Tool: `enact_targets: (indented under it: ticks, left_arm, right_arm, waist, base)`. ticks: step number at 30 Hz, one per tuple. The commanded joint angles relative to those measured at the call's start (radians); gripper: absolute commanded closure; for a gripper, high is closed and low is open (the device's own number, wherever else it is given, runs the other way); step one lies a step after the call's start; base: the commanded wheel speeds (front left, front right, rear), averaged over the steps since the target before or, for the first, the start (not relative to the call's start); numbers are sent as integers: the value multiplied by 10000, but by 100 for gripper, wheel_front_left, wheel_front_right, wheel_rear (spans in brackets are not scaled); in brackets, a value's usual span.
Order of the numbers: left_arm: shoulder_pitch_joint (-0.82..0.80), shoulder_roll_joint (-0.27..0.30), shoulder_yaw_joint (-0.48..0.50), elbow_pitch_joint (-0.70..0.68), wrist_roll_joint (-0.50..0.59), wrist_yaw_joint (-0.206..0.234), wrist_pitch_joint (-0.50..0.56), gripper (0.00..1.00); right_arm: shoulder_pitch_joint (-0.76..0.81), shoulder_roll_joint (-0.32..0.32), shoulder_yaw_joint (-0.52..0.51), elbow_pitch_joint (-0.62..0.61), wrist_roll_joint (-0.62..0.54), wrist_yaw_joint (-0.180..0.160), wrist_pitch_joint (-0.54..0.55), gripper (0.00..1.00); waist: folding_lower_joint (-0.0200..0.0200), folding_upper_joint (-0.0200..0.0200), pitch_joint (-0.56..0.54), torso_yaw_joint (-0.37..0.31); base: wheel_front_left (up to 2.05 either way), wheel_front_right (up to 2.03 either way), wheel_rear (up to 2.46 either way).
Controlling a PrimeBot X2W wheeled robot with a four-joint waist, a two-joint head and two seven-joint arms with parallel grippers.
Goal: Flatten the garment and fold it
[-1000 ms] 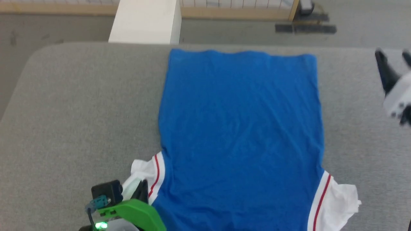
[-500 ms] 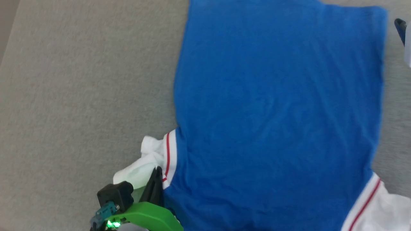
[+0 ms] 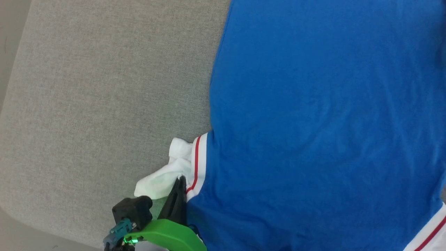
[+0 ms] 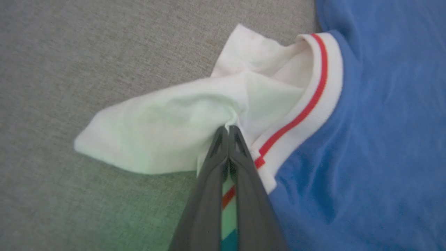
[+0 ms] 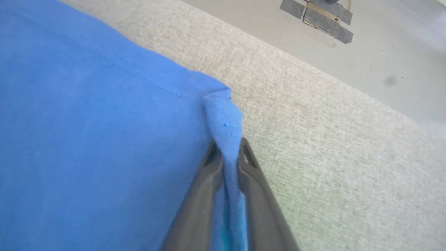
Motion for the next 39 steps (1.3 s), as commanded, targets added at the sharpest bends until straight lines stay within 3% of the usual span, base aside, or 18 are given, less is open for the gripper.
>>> enact_targets:
  ticks: [1,11,19,24,28,35,36,37,39]
  left_arm:
    - [-227,53,99,279,29,-19,48,100]
    - [-753,674,532,863,-207,-244,616,100]
    - [-751,1068,787,1017,-467,-228,1116,100]
    - [-616,1147,862,1041,-600,-204,1216,100]
    - [-596,1182,865,1154,-706,-292,1260,100]
    - [-505,1187,930,1433,-912,-418,1229,100]
    - [-460,1190,930,1486,-953,-444,1229,100]
    - [-422,1194,935,1521,-986,-462,1227,100]
    - [-351,1205,936,1583,-1042,-502,1222,100]
  right_arm:
    - [338,83,74,159,145,-13,-183,100]
    - [1802,-357,-143,-1473,1569,-13,-1842,100]
    - [5572,-371,-1305,-4330,2457,-13,-1302,100]
    - [8602,470,-2072,-5848,2723,-13,-456,100]
    - [10709,1331,-2002,-6451,2748,-13,247,100]
    - [12370,2351,-1632,-6587,2697,-13,910,100]
    - [12377,2460,-1768,-6643,2643,-13,779,54]
    - [12335,2566,-1938,-6703,2645,-13,633,0]
    - [12154,2761,-2377,-6896,2705,-13,302,0]
  waist:
    - [-1,0,-403,-362]
    - [-1,0,-2541,-1850]
    - [-1,0,-3796,-2916]
    - [-1,0,-4169,-3257]
    - [-1,0,-4373,-3279]
    - [-1,0,-4725,-3314]
    - [-1,0,-4799,-3326]
    - [-1,0,-4858,-3341]
    - [-1,0,-4975,-3344]
  base:
    - [0,0,0]
    - [0,0,0]
    - [0,0,0]
    - [0,0,0]
    - [0,0,0]
    - [0,0,0]
    - [0,0,0]
    - [0,0,0]
    - [0,0,0]
